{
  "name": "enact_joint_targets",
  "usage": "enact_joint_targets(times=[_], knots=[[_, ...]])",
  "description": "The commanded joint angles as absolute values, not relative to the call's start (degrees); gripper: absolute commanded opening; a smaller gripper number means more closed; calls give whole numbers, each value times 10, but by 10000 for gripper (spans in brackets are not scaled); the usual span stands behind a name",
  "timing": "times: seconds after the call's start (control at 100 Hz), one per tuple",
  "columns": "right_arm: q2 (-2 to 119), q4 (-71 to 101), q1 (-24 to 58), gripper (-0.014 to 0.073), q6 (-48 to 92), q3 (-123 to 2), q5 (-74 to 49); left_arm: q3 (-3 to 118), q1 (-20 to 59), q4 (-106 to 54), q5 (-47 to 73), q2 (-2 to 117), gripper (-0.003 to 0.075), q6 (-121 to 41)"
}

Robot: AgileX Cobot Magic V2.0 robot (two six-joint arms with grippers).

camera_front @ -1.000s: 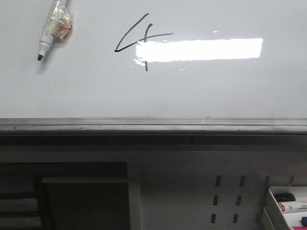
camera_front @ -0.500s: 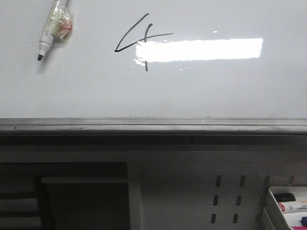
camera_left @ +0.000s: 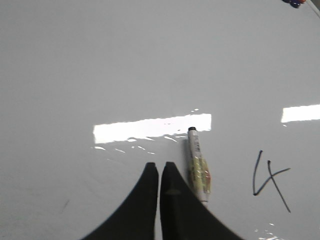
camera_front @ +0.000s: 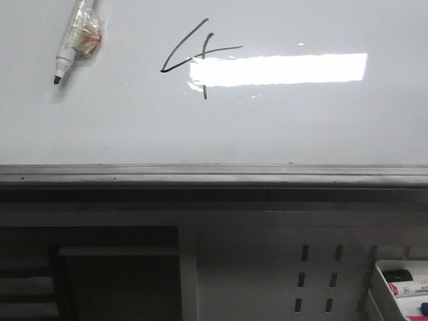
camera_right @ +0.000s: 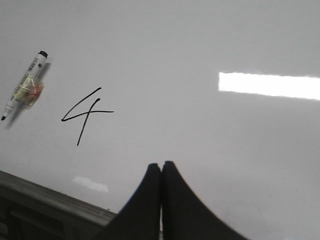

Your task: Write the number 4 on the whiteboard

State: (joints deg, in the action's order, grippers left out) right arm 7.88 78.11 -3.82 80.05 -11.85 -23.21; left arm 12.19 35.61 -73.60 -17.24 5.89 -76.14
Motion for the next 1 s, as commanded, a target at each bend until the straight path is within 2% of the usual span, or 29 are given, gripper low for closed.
enact_joint_targets(times=[0.0,0.24,0.36,0.67,0.99], knots=[[84,802,-43,-67,806,-133,-219,119,308,-578,-163,77,-20,-607],[84,802,-43,-67,806,-133,-218,69,157,-195,-52,47,-20,-257],[84,802,-43,-67,806,-133,-218,53,113,-94,-32,23,-20,-141],[84,802,-43,-67,806,-133,-218,-6,51,-47,-48,-19,-20,-95],[84,802,-43,-67,806,-133,-216,-15,76,-45,-48,-18,-20,-64]])
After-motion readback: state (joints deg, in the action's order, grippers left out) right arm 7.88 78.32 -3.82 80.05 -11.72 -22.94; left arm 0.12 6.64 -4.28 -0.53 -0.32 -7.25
